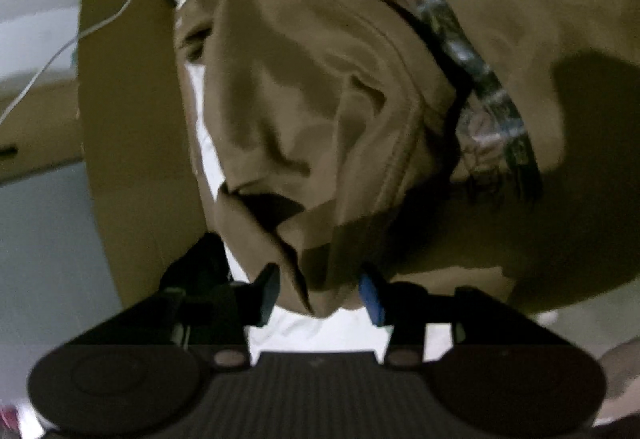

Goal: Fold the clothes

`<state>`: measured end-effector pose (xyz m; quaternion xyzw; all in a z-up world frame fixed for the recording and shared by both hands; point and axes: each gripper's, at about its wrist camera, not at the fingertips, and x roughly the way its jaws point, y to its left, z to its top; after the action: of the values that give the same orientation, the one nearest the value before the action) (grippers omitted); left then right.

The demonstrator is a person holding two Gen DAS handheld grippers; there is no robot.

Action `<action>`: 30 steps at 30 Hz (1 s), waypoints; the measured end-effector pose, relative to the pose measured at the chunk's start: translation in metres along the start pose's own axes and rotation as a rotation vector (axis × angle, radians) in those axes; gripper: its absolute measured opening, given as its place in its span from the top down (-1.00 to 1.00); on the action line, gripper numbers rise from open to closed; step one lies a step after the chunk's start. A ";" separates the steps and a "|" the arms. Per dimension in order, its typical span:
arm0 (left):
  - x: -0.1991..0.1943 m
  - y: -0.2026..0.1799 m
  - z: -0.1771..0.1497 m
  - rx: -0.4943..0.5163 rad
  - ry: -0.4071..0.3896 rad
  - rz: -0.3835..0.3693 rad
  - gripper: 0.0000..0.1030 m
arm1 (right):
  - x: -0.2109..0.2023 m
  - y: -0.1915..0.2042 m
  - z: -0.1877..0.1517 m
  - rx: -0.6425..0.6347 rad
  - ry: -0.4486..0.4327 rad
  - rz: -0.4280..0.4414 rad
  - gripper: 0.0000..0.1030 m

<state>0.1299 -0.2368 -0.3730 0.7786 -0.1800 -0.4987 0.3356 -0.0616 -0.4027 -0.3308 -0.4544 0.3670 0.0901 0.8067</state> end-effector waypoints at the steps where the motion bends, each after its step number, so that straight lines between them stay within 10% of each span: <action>1: 0.002 -0.002 0.000 0.023 -0.004 -0.002 0.08 | 0.000 0.000 0.000 0.000 0.000 0.001 0.08; 14: 0.005 -0.001 -0.004 0.037 -0.017 -0.024 0.08 | -0.002 -0.004 -0.013 -0.001 0.021 -0.023 0.08; 30: 0.006 -0.034 -0.003 0.063 0.021 0.048 -0.42 | 0.001 -0.003 -0.016 0.003 0.037 -0.007 0.08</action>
<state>0.1333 -0.2152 -0.4000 0.7894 -0.2106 -0.4765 0.3248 -0.0678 -0.4172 -0.3347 -0.4561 0.3801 0.0783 0.8008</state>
